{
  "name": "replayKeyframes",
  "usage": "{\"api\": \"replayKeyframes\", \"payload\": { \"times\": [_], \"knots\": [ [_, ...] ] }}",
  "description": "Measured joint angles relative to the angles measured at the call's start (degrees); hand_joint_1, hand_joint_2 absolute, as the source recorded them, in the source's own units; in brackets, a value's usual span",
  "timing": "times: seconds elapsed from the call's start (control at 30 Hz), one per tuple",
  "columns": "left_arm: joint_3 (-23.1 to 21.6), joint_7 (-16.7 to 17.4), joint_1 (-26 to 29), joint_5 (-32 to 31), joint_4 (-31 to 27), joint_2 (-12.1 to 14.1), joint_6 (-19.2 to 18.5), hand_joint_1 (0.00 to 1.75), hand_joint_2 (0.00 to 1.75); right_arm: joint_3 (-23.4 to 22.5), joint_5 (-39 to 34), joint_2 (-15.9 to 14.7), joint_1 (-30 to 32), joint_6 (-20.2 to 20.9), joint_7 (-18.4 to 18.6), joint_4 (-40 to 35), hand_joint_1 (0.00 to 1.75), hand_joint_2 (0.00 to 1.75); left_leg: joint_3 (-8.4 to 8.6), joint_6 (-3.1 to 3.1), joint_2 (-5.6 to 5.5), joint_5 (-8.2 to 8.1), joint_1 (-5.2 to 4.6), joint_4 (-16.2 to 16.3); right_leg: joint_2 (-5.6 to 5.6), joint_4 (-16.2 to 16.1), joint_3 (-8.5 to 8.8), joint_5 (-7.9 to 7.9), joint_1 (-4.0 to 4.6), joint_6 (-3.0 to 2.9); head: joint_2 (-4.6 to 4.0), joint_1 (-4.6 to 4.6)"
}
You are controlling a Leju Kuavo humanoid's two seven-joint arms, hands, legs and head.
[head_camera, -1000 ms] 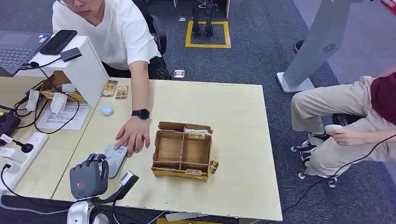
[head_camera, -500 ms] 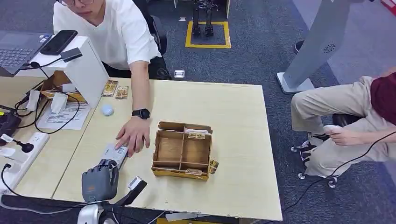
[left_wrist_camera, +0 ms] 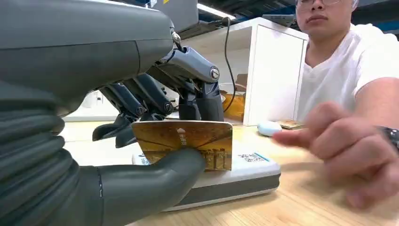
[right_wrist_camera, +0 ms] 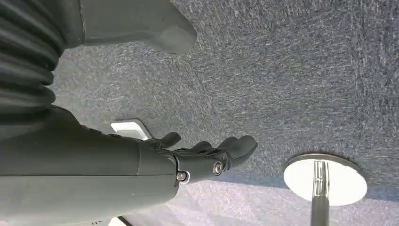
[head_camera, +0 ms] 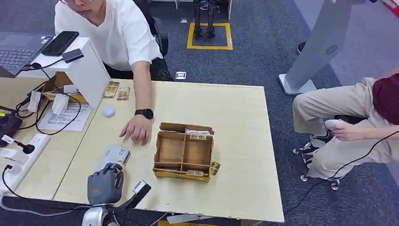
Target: Pass the card to the sensor for recognition and then transmit it.
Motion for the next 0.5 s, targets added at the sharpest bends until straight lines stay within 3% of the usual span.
{"api": "replayKeyframes", "payload": {
  "times": [0.27,0.33,0.43,0.5],
  "knots": [
    [-0.61,0.74,-0.36,2.81,0.48,0.35,0.02,1.75,1.75,0.0,-0.02,0.02,0.01,0.0,0.0,0.0,0.0,1.75,0.07,-0.01,0.0,0.02,0.0,0.0,-0.01,0.0,0.06,0.0,0.0,0.0,0.0,0.0],
    [-0.68,-1.14,-0.6,7.42,-0.53,0.15,0.04,1.75,1.75,0.0,-0.04,0.02,0.01,0.0,-0.02,0.0,0.0,1.75,0.07,-0.01,-0.01,0.04,0.0,0.0,-0.01,0.0,0.05,0.01,0.01,0.0,-0.02,0.0],
    [-0.66,-7.07,-1.04,18.28,-3.81,-1.2,0.11,1.75,1.75,0.0,-0.17,0.02,0.03,0.0,-0.15,0.0,0.0,1.75,0.05,-0.01,-0.03,0.04,0.01,0.0,-0.04,0.0,0.05,0.01,0.0,0.0,-0.02,0.02],
    [-0.63,-8.1,-1.0,20.06,-4.76,-1.75,0.04,1.75,1.75,0.0,-0.17,0.02,0.04,0.0,-0.2,0.0,0.0,1.75,0.03,-0.01,-0.02,0.04,0.0,0.01,-0.02,0.0,0.01,0.02,0.01,0.0,-0.02,0.02]
  ]
}}
